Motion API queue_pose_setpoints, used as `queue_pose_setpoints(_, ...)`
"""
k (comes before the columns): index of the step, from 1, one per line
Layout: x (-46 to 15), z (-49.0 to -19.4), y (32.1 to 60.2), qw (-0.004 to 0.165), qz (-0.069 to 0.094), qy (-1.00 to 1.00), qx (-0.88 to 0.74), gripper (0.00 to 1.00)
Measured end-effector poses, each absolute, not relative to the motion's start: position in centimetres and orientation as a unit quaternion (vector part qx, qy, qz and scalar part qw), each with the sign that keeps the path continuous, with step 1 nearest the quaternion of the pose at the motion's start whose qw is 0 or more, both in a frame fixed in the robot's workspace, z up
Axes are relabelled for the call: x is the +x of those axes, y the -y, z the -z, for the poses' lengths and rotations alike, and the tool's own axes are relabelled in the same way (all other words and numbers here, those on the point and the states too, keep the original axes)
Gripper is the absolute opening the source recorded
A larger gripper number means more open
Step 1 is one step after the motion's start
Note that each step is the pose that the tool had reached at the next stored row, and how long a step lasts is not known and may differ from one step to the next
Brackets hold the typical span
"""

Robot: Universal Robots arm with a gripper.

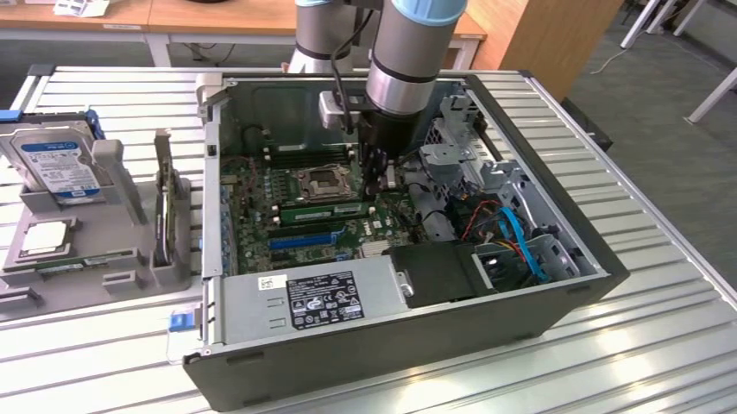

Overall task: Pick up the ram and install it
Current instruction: 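Press down the ram until it locks into place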

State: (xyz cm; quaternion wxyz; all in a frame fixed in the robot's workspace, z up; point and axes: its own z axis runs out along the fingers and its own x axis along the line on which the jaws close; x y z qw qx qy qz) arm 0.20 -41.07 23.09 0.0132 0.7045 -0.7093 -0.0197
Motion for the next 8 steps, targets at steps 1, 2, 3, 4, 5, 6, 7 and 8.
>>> queue_pose_setpoints(1,0.2,-23.09,41.07,0.013,0.02,0.709,0.704,0.1)
queue_pose_setpoints(2,0.2,-23.09,41.07,0.013,0.02,0.709,0.704,0.1)
queue_pose_setpoints(3,0.2,-23.09,41.07,0.013,0.02,0.709,0.705,0.1)
queue_pose_setpoints(4,0.2,-23.09,41.07,0.013,0.02,0.709,0.704,0.1)
queue_pose_setpoints(5,0.21,-23.08,41.05,0.013,0.02,0.709,0.704,0.1)
queue_pose_setpoints(6,0.21,-22.99,41.02,0.013,0.02,0.709,0.704,0.1)
queue_pose_setpoints(7,0.2,-22.95,41.02,0.013,0.02,0.709,0.705,0.1)
queue_pose_setpoints(8,0.21,-22.9,41.02,0.013,0.02,0.709,0.705,0.1)
